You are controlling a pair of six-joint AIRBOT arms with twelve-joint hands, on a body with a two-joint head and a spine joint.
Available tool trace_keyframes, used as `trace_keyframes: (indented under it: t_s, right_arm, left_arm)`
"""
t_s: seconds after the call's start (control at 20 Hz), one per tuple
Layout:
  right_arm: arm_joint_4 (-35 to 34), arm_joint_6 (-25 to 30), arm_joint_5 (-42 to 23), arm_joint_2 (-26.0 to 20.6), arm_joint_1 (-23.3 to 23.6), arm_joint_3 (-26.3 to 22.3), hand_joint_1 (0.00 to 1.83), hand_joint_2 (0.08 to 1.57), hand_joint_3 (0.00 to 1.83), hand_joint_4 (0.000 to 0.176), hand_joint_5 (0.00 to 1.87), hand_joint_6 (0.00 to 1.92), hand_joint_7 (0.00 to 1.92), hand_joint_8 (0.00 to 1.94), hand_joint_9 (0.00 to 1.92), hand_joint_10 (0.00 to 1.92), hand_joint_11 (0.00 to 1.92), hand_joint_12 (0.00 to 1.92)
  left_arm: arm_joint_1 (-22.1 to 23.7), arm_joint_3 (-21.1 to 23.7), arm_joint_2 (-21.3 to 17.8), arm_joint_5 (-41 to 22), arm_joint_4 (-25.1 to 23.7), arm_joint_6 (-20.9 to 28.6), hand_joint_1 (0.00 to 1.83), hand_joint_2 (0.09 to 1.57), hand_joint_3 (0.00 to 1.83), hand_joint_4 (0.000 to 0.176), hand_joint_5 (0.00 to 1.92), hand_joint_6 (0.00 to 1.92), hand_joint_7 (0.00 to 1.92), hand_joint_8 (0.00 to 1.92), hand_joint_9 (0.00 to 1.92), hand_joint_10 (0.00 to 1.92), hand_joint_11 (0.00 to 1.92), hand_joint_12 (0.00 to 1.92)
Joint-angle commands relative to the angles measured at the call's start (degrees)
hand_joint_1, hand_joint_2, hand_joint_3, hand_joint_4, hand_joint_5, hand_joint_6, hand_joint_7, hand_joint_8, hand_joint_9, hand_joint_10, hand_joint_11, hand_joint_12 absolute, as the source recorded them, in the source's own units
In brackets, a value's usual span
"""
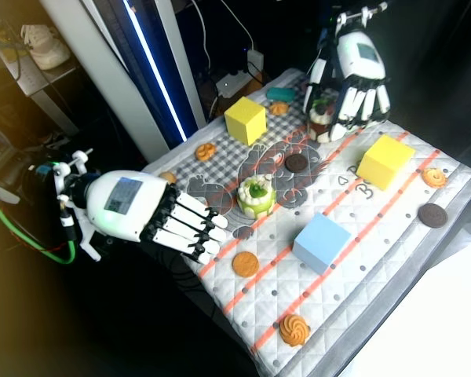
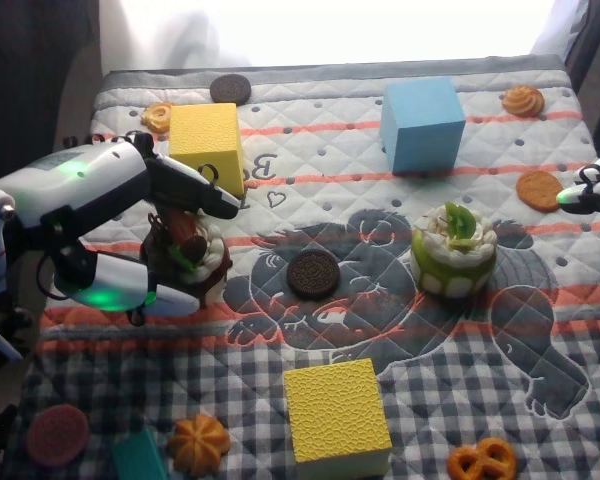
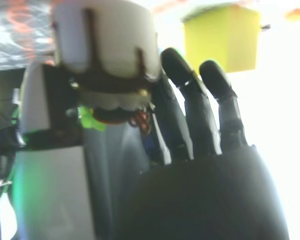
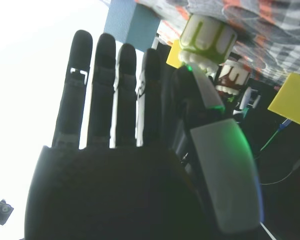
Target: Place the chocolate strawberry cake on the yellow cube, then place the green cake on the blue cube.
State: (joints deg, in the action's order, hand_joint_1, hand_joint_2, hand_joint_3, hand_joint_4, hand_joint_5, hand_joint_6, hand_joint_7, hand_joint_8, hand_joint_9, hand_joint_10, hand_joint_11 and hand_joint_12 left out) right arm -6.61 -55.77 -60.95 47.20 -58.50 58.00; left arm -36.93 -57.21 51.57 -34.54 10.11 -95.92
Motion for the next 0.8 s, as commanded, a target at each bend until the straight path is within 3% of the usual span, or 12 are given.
trace_keyframes:
  t_s: [0.0, 0.05, 0.1, 0.2, 0.25, 0.35, 0.4, 0.6, 0.65, 0.7, 0.75]
  right_arm:
    - [-0.8, 0.1, -6.7, -0.2, 0.3, 0.2, 0.75, 1.39, 0.0, 0.0, 0.67, 0.0, 0.62, 0.0, 0.64, 0.01, 0.42, 0.64]
    - [-0.8, 0.1, -6.7, -0.2, 0.3, 0.2, 0.75, 1.39, 0.0, 0.0, 0.67, 0.0, 0.62, 0.0, 0.65, 0.01, 0.43, 0.65]
    - [-0.8, 0.1, -6.7, -0.2, 0.3, 0.2, 0.72, 1.4, 0.01, 0.0, 0.67, 0.0, 0.62, 0.0, 0.64, 0.01, 0.41, 0.65]
    - [-0.8, 0.1, -6.7, -0.2, 0.3, 0.2, 0.73, 1.4, 0.0, 0.0, 0.67, 0.0, 0.62, 0.0, 0.63, 0.0, 0.39, 0.65]
    - [-0.8, 0.1, -6.7, -0.1, 0.3, 0.2, 0.75, 1.4, 0.0, 0.0, 0.67, 0.0, 0.61, 0.0, 0.63, 0.0, 0.39, 0.71]
    - [-0.8, 0.1, -6.7, 0.0, 0.3, 0.3, 0.77, 1.39, 0.0, 0.0, 0.67, 0.0, 0.61, 0.0, 0.64, 0.0, 0.39, 0.74]
    - [-0.8, 0.1, -6.7, 0.1, 0.3, 0.3, 0.77, 1.39, 0.0, 0.0, 0.67, 0.0, 0.61, 0.0, 0.64, 0.0, 0.38, 0.74]
    - [-0.8, 0.1, -6.7, 0.5, 0.4, 0.6, 0.77, 1.39, 0.0, 0.0, 0.67, 0.0, 0.61, 0.0, 0.65, 0.01, 0.4, 0.8]
    - [-0.8, 0.1, -6.7, 0.6, 0.4, 0.6, 0.79, 1.39, 0.0, 0.0, 0.66, 0.0, 0.6, 0.0, 0.64, 0.0, 0.38, 0.81]
    - [-0.8, 0.1, -6.7, 0.7, 0.5, 0.7, 0.79, 1.39, 0.0, 0.0, 0.66, 0.0, 0.59, 0.0, 0.64, 0.0, 0.37, 0.81]
    - [-0.8, 0.1, -6.7, 0.8, 0.5, 0.7, 0.79, 1.39, 0.0, 0.0, 0.66, 0.0, 0.59, 0.0, 0.62, 0.0, 0.34, 0.8]
  left_arm:
    - [1.1, -0.3, -0.5, -7.7, 0.3, 0.3, 1.21, 1.13, 0.01, 0.0, 0.87, 0.87, 0.86, 1.08, 0.47, 1.42, 0.07, 1.69]
    - [1.3, -0.3, -0.5, -8.1, 0.4, 0.3, 1.24, 1.13, 0.0, 0.0, 1.0, 0.7, 0.9, 1.27, 0.57, 1.4, 0.21, 1.72]
    - [1.9, -0.4, -0.4, -8.7, 0.5, 0.3, 1.25, 1.12, 0.0, 0.0, 1.07, 0.6, 0.91, 1.3, 0.62, 1.38, 0.27, 1.71]
    - [3.0, -0.8, -0.3, -9.6, 0.6, 0.3, 1.26, 1.1, 0.0, 0.0, 1.15, 0.48, 0.94, 1.28, 0.74, 1.3, 0.39, 1.64]
    - [3.6, -1.0, -0.1, -10.1, 0.7, 0.3, 1.25, 1.09, 0.0, 0.0, 1.13, 0.55, 0.99, 1.14, 0.83, 1.13, 0.44, 1.64]
    - [5.3, -1.9, 0.4, -10.3, 1.0, 0.3, 1.25, 1.07, 0.0, 0.0, 1.14, 0.56, 1.04, 1.05, 0.9, 1.01, 0.49, 1.67]
    - [6.6, -2.9, 0.9, -10.1, 1.5, 0.3, 1.25, 1.08, 0.0, 0.0, 1.11, 0.58, 1.02, 1.1, 0.85, 1.12, 0.43, 1.69]
    - [10.6, -6.9, 3.4, -9.3, 4.5, 0.3, 1.27, 1.08, 0.0, 0.0, 1.19, 0.36, 1.0, 1.2, 0.79, 1.32, 0.29, 1.79]
    - [11.7, -8.3, 4.2, -8.5, 5.6, 0.3, 1.27, 1.08, 0.0, 0.0, 1.2, 0.35, 1.01, 1.19, 0.76, 1.28, 0.28, 1.75]
    - [12.5, -9.7, 4.9, -7.7, 6.6, 0.3, 1.28, 1.07, 0.0, 0.0, 1.21, 0.37, 1.04, 1.14, 0.79, 1.26, 0.43, 1.68]
    - [13.1, -10.7, 5.5, -6.8, 7.4, 0.3, 1.28, 1.07, 0.0, 0.0, 1.21, 0.36, 1.02, 1.16, 0.78, 1.29, 0.43, 1.75]
